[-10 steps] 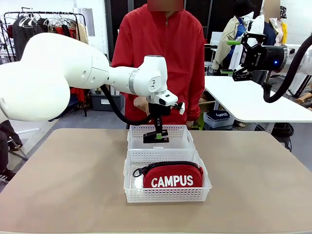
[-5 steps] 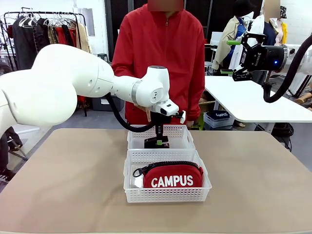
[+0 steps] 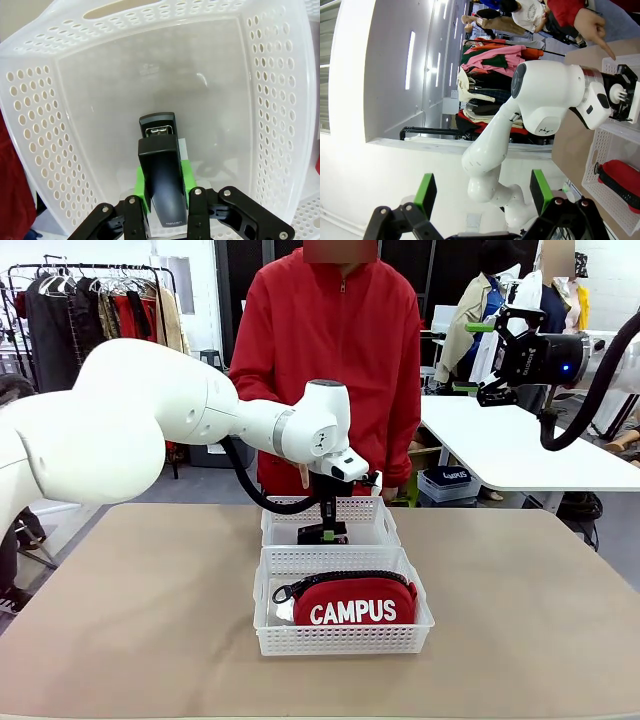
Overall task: Distribute items into two baskets.
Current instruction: Place the picked Stapler into the Organizing basket as instructed by the person.
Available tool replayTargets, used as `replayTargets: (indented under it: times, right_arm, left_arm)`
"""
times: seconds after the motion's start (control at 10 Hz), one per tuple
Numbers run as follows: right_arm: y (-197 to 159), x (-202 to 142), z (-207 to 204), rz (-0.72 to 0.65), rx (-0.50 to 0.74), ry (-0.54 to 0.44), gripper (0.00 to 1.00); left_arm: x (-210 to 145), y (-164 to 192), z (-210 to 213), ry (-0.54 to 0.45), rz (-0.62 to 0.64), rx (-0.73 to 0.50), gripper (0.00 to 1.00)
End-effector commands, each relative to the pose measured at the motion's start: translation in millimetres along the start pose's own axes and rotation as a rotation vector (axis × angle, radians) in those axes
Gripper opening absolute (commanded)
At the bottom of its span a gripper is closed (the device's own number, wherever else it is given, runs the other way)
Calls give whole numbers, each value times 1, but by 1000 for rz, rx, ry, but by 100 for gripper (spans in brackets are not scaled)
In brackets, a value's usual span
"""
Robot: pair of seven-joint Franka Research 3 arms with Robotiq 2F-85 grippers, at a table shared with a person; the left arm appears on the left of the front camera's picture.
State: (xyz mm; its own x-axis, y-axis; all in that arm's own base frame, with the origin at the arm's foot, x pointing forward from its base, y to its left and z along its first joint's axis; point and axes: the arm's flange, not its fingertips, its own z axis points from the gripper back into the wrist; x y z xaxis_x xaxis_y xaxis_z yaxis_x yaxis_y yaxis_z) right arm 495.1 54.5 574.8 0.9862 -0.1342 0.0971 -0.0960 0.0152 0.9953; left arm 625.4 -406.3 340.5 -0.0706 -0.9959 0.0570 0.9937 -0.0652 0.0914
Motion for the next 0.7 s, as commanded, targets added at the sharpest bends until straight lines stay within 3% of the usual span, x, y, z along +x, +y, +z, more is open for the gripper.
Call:
replayTargets:
  times: [0.0, 0.1, 0.2, 0.6]
  right_arm:
    - [3, 0, -1, 6, -1, -4, 100]
    - [3, 0, -1, 6, -1, -4, 100]
    - [3, 0, -1, 6, -1, -4, 100]
    - [3, 0, -1, 6, -1, -4, 100]
  left_arm:
    - [1, 3, 5, 33, 25, 22, 75]
    - [1, 2, 5, 33, 29, 25, 95]
    - [0, 2, 6, 36, 31, 30, 100]
    - [0, -1, 21, 21, 57, 47, 100]
